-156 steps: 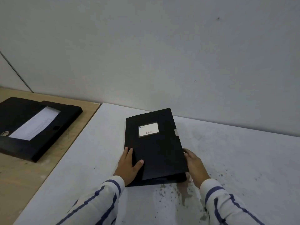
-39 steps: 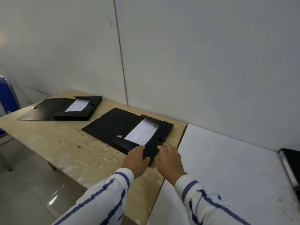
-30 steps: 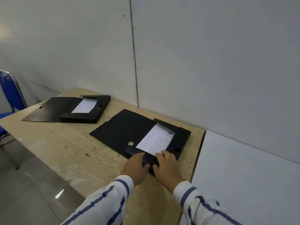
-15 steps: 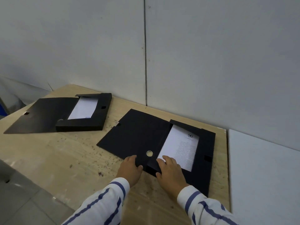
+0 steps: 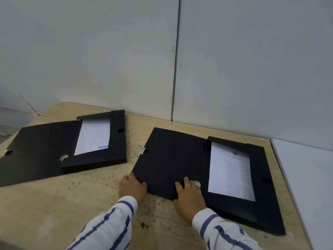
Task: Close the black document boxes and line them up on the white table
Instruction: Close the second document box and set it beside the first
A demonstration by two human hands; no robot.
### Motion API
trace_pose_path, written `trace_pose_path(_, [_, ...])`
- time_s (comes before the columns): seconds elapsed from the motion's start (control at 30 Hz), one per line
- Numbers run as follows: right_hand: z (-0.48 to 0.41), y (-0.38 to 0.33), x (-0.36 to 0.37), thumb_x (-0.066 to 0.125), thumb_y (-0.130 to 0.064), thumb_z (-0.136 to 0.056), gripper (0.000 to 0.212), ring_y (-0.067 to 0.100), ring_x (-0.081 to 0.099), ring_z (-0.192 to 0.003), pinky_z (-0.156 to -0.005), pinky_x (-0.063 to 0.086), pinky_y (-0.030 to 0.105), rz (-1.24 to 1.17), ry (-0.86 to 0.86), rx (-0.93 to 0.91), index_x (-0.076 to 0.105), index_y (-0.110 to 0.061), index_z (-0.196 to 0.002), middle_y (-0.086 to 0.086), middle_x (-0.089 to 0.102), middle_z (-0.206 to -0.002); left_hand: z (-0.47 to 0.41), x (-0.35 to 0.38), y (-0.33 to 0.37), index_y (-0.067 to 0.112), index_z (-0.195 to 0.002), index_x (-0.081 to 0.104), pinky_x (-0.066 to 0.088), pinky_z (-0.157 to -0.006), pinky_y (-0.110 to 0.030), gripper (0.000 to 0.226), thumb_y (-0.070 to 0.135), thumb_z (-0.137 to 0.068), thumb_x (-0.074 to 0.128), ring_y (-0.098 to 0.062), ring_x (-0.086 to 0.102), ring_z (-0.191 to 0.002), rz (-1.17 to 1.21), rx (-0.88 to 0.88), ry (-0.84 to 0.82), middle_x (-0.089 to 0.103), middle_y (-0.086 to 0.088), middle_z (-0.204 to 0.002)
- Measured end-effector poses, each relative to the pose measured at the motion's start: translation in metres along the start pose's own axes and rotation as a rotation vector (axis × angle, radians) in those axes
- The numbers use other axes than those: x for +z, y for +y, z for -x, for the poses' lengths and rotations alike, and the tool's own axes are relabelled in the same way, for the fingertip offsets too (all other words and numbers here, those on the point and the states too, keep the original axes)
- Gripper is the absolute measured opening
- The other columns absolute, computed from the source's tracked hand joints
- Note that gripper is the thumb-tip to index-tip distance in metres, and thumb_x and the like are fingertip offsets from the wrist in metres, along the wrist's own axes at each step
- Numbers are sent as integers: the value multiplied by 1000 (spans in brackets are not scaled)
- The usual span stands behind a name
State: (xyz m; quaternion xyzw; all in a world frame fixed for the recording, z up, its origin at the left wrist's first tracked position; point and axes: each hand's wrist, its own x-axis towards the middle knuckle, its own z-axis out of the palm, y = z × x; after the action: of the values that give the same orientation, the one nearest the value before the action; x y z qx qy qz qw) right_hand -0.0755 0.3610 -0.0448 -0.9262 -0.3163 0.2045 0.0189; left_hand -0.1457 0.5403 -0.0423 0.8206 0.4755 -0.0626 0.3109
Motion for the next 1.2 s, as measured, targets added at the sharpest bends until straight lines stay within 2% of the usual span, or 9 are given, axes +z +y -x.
trace_pose_path(0.17, [-8, -1, 0, 43, -37, -93, 62, 36, 5, -146, -118, 16, 47, -57, -67, 47, 18, -24, -148, 13, 5, -159, -17, -7, 8, 10, -130, 44, 38, -102, -40, 50, 38, -89, 51, -34, 43, -124, -122, -26, 38, 46, -14, -135])
trace_pose_path(0.37, [-10, -2, 1, 46, -41, -91, 65, 34, 3, -147, -118, 18, 48, -80, -76, 61, 18, -28, -148, 10, 5, -160, -36, -11, 9, 9, -124, 51, 40, -98, -39, 52, 46, -88, 47, -34, 49, -117, -159, -57, 40, 51, -16, -127])
trace_pose_path(0.57, [-12, 3, -1, 46, -44, -89, 65, 32, 7, -146, -118, 17, 46, -80, -68, 46, 20, -29, -147, 8, 9, -160, -48, -38, 15, 7, -107, 65, 48, -92, -39, 37, 35, -95, 44, -31, 59, -95, 226, -44, -20, 64, -14, -107])
trace_pose_path(0.7, [-9, 9, -6, 40, -52, -88, 67, 31, 15, -145, -119, 11, 44, -52, 46, 4, 24, -26, -147, 9, 20, -157, -37, -65, 38, 11, -91, 65, 48, -92, -41, 30, 32, -95, 44, -31, 59, -97, 487, 51, 23, 64, -14, -103])
trace_pose_path(0.83, [-2, 28, -16, 37, -63, -85, 71, 27, 17, -144, -118, 12, 41, -116, 139, 7, 28, -27, -146, 5, 25, -156, -13, -81, 70, 14, -91, 67, 47, -78, -37, 29, 36, -94, 48, -28, 60, -94, 785, 148, -98, 65, -11, -100])
trace_pose_path(0.93, [7, 48, -21, 37, -66, -83, 72, 25, 20, -143, -118, 16, 40, -155, 181, 38, 33, -27, -143, 5, 28, -155, 8, -82, 94, 16, -98, 70, 52, -82, -40, 32, 42, -88, 54, -30, 65, -95, 947, 94, -253, 71, -10, -99])
trace_pose_path(1.0, [14, 65, -22, 38, -64, -85, 68, 24, 22, -142, -117, 17, 39, -158, 202, 72, 36, -26, -142, 6, 29, -154, 18, -79, 105, 19, -88, 74, 51, -79, -39, 28, 41, -85, 58, -28, 67, -90, 1045, 124, -364, 74, -7, -91])
trace_pose_path(1.1, [28, 94, -22, 39, -61, -88, 67, 23, 18, -144, -117, 17, 39, -141, 204, 138, 31, -24, -144, 6, 25, -155, 32, -71, 123, 21, -70, 69, 45, -74, -38, 26, 40, -81, 57, -24, 57, -79, 1103, 259, -541, 66, -4, -82])
trace_pose_path(1.2, [42, 119, -23, 39, -58, -90, 65, 25, 18, -144, -118, 18, 41, -135, 221, 198, 30, -24, -144, 7, 24, -156, 44, -58, 143, 17, -88, 64, 47, -63, -31, 28, 42, -86, 51, -18, 60, -76, 1011, 367, -557, 67, 4, -82])
